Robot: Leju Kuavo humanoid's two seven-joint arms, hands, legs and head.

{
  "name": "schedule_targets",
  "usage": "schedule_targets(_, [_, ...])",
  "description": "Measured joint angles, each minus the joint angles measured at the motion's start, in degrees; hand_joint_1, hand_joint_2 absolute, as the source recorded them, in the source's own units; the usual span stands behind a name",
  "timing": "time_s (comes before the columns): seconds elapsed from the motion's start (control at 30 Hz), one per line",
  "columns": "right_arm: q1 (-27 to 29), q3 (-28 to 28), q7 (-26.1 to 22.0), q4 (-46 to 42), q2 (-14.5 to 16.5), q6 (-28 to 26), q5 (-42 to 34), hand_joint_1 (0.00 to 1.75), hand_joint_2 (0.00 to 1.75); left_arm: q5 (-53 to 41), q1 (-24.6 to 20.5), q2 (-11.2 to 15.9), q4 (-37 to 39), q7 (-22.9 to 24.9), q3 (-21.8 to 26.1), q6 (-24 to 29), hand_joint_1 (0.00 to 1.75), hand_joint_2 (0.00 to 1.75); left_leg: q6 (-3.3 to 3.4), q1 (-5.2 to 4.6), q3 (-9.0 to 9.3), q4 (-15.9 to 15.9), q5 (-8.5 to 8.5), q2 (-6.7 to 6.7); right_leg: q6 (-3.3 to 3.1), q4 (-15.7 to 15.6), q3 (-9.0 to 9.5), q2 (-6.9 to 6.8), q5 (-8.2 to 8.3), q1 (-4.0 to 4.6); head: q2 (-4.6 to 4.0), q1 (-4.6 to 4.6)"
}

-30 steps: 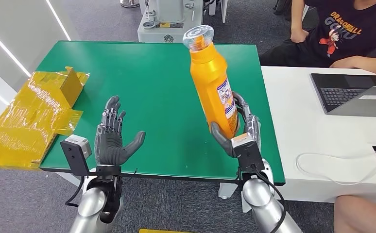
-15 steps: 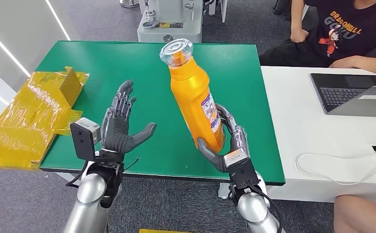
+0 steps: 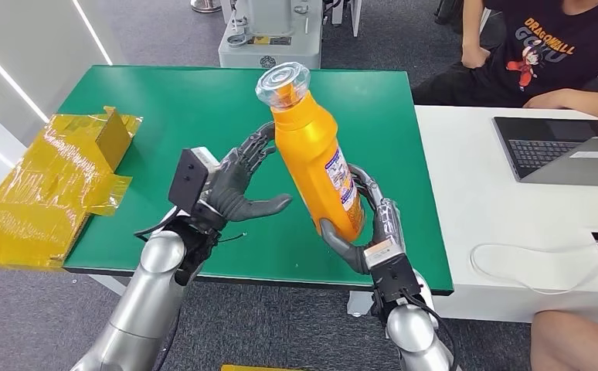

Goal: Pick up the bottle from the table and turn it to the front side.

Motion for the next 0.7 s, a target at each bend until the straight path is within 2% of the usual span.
schedule_targets(0.13, [0.0, -0.7, -0.5, 0.4, 0.0, 0.1, -0.1, 1.75, 1.75, 2.0, -4.5, 0.4, 4.2, 1.4, -1.8, -3.8, 0.00, 1.75, 0.00, 0.00, 0.00, 0.0, 0.00, 0.00, 0.00, 0.0, 0.00, 0.02, 0.00, 0.00, 0.00, -0.01])
schedule_targets(0.27, [-0.1, -1.0, -0.7, 0.7, 0.0, 0.1, -0.1, 1.75, 1.75, 2.7, -6.9, 0.7, 6.5, 1.7, -3.0, -4.6, 0.00, 1.75, 0.00, 0.00, 0.00, 0.0, -0.01, 0.01, 0.00, 0.0, -0.01, 0.02, -0.01, 0.00, 0.00, -0.01])
schedule_targets(0.53, [-0.1, -1.2, -0.7, 1.0, -0.1, 0.0, 0.0, 1.75, 1.75, 3.0, -7.9, 1.1, 8.5, 1.7, -3.7, -4.9, 0.00, 1.75, 0.00, 0.00, 0.00, 0.0, -0.01, 0.01, 0.00, 0.0, -0.02, 0.03, -0.01, 0.00, 0.00, -0.01])
schedule_targets(0.7, [-0.1, -1.2, -1.2, 1.6, -0.4, -1.4, 2.0, 1.75, 1.75, 7.5, -8.3, 2.2, 8.6, 1.7, -3.8, -6.5, 0.00, 1.75, 0.00, 0.00, -0.01, 0.0, -0.01, 0.01, 0.00, 0.0, -0.01, 0.03, -0.01, 0.00, 0.00, -0.01])
